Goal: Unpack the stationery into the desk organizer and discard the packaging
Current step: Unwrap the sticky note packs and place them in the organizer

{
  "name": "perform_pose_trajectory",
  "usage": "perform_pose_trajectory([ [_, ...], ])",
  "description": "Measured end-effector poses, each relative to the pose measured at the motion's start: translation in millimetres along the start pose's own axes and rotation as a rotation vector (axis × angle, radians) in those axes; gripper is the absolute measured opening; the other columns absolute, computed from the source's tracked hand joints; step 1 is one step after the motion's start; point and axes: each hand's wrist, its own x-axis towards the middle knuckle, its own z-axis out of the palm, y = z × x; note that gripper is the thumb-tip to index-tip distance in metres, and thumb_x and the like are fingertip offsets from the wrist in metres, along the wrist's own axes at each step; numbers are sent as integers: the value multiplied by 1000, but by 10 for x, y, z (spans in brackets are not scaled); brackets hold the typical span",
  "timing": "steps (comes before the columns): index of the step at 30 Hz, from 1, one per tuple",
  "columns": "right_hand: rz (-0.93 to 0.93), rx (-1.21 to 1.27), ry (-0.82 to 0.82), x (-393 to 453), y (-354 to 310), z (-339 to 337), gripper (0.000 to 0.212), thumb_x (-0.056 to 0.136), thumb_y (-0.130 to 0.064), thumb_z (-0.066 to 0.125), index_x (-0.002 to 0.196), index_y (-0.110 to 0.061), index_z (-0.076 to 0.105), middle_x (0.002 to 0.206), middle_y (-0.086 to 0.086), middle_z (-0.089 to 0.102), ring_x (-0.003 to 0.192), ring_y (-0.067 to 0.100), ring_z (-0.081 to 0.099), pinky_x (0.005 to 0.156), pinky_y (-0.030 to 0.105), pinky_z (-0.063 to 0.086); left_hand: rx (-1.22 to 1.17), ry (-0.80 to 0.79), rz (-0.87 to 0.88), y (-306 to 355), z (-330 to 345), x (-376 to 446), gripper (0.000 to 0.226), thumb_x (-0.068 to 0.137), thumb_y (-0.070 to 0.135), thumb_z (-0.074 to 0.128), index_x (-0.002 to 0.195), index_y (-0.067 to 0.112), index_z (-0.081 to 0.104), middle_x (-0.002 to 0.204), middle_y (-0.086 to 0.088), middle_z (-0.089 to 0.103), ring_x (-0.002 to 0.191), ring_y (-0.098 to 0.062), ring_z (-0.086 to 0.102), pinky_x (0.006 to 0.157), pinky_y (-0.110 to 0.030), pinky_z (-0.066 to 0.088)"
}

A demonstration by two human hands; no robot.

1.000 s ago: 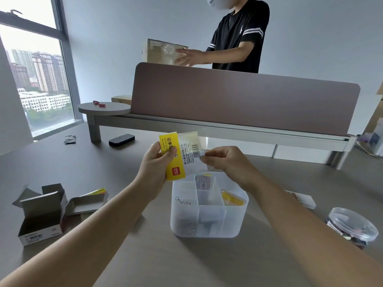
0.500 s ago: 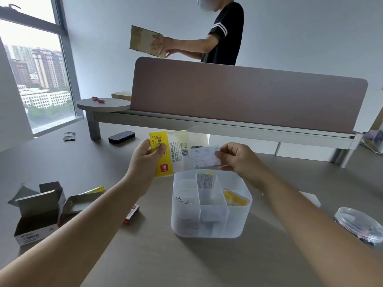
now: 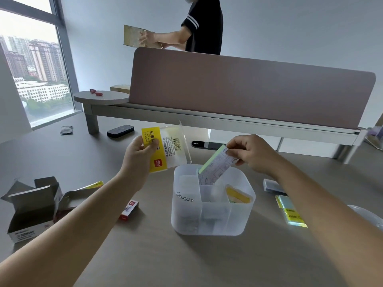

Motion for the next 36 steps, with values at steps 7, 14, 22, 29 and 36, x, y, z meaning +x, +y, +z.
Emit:
perform_pose_trajectory([
  [7, -35, -297, -140, 86, -123, 76, 9, 86, -15, 55, 88, -12, 64, 97, 9, 65, 82, 20, 55, 77, 35, 49, 18, -2, -18, 4, 3, 5, 16, 92, 13, 43, 106, 14, 50, 106, -6, 56, 93, -23, 55, 78, -40, 49],
  [14, -52, -319, -158, 161, -131, 371, 17, 82, -15, 62, 96, -8, 67, 92, 6, 66, 77, 13, 53, 65, 22, 40, 53, -51, -65, -27, -63, -11, 15, 91, 11, 44, 85, 22, 54, 90, 0, 59, 83, -18, 58, 74, -38, 50],
  [22, -92, -277, -3, -20, -151, 410, 26, 80, -23, 64, 101, -9, 61, 102, 6, 59, 84, 13, 49, 77, 26, 40, 145, -19, -98, 126, -185, -170, 8, 88, 8, 49, 91, 15, 48, 89, -4, 56, 77, -18, 57, 72, -38, 50],
  [29, -144, -184, 190, -552, -431, 498, 24, 86, -20, 54, 108, -11, 59, 114, 6, 58, 98, 12, 50, 78, 17, 31, 517, 113, 8, 182, -591, -719, 44, 88, 10, 50, 128, 17, 31, 106, -3, 48, 89, -22, 53, 53, -23, 44],
  [36, -143, -166, 139, -1114, -550, 907, 24, 85, -14, 56, 107, -8, 61, 122, 10, 55, 115, 22, 47, 79, 15, 25, 918, 117, 55, -197, -942, -1204, 44, 82, 8, 57, 125, 9, 44, 128, -15, 43, 111, -28, 47, 92, -33, 42],
])
